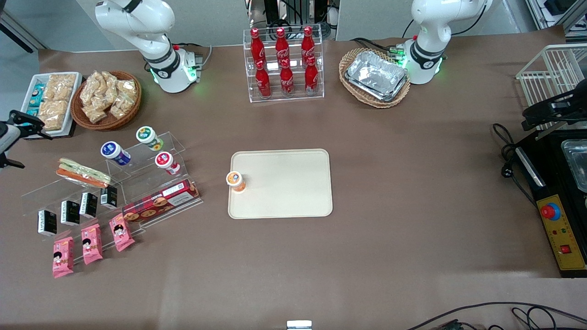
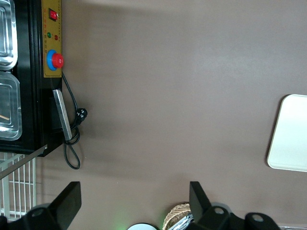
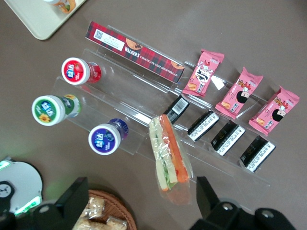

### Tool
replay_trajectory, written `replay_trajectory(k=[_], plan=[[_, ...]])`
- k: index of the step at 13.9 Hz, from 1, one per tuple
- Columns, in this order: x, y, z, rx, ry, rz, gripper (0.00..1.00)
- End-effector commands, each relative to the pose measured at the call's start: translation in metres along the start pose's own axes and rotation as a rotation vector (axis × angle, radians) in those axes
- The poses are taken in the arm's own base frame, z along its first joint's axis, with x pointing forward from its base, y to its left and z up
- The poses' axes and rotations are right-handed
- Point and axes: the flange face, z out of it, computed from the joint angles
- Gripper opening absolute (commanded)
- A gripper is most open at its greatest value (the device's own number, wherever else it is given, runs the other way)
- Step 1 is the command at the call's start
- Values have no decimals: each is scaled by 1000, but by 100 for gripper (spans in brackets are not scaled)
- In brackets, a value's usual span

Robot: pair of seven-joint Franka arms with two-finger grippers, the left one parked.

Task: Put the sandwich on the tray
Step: 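Move the right gripper toward the wrapped sandwich on the acrylic rack, then lower the open right gripper over the wrapped sandwich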

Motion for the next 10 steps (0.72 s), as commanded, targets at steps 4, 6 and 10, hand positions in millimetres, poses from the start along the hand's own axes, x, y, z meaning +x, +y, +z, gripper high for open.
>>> replay_trajectory(k=[4, 6, 10], plan=[[-18, 11, 48, -31, 12, -69, 100], [-19, 14, 62, -49, 18, -91, 100], [-33, 24, 89, -93, 29, -161, 100]])
